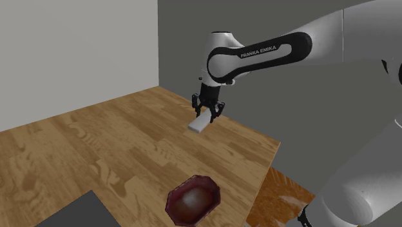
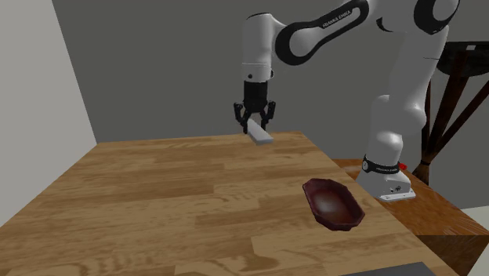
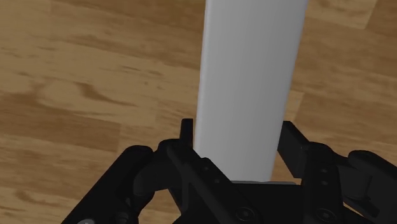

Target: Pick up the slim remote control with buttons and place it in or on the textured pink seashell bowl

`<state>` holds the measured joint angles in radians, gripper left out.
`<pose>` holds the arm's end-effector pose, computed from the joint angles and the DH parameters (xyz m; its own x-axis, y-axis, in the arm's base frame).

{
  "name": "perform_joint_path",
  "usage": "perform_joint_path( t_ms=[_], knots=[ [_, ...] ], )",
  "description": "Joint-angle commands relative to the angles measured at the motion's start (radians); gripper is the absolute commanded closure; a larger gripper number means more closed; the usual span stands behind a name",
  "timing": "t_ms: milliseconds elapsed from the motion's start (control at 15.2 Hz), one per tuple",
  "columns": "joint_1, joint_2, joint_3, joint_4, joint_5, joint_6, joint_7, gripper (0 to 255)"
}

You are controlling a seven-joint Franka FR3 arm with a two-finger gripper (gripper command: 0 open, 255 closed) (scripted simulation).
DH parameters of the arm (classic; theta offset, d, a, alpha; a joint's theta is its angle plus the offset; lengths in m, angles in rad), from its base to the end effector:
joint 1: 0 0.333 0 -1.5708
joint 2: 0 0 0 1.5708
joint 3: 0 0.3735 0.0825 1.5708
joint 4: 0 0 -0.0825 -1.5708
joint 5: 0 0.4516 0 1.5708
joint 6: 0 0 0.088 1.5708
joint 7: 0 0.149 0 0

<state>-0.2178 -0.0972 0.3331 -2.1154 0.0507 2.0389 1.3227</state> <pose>0.5757 0.0741 0.4414 0.3332 -0.9428 -0.0096 -0.9427 -0.3330 -0.0185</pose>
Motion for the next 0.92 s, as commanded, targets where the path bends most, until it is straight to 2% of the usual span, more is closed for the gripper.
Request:
perform_joint_path(
  t_ms=[0, 462, 858],
  knots=[
    [0.021, -0.043, 0.021, -0.048, 0.018, 0.008, 0.034, 255],
    [0.099, -0.183, 0.097, -0.172, 0.09, 0.007, 0.144, 255],
    [0.174, -0.273, 0.174, -0.233, 0.155, -0.007, 0.254, 255]
  ],
)
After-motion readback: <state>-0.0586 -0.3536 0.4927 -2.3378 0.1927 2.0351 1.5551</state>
